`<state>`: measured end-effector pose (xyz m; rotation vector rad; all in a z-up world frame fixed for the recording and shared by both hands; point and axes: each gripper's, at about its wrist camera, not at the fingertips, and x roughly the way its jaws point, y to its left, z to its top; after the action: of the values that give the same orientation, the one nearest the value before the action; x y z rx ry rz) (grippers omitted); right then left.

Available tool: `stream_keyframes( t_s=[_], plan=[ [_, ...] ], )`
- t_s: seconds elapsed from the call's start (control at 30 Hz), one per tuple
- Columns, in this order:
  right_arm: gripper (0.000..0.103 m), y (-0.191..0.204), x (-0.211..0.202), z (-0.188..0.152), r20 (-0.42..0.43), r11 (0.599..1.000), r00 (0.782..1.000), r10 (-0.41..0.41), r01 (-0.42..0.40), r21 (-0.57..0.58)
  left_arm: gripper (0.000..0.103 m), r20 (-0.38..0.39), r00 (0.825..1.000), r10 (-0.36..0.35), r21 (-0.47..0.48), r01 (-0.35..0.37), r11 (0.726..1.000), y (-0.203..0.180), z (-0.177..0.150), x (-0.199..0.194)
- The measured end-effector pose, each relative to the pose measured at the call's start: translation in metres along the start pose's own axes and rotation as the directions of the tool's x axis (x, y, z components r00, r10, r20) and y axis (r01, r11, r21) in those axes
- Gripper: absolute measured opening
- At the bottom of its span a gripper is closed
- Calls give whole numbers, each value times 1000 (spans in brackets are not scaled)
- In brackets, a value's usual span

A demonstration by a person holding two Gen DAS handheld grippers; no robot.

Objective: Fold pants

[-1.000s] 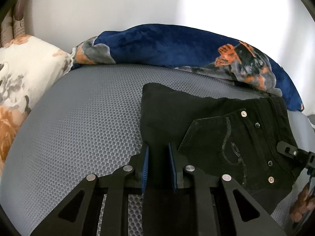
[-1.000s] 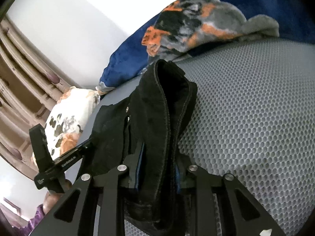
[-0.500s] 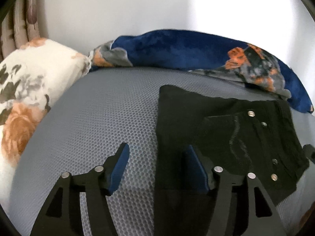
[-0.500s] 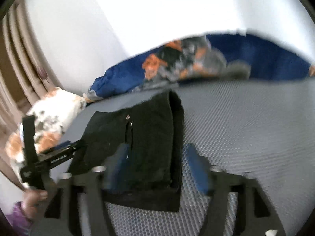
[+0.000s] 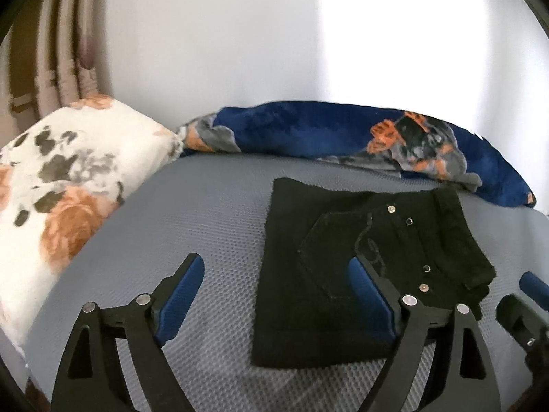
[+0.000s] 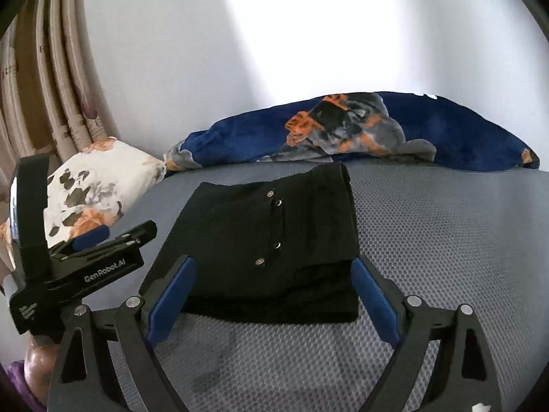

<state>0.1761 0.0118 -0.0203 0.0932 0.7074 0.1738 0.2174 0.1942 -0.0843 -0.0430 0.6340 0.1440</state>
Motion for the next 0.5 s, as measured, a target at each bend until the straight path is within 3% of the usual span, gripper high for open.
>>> stream_keyframes(
  t_s=[0.17,0.5],
  plan=[
    [95,9,-16,2,12,1000,1000,2,-2,-10,91,30,999,15,2,-15,1000,1,1,-28],
    [98,18,-46,6,34,1000,999,1,-1,-1,99,87,996,-26,32,23,999,-3,5,-80]
  ],
)
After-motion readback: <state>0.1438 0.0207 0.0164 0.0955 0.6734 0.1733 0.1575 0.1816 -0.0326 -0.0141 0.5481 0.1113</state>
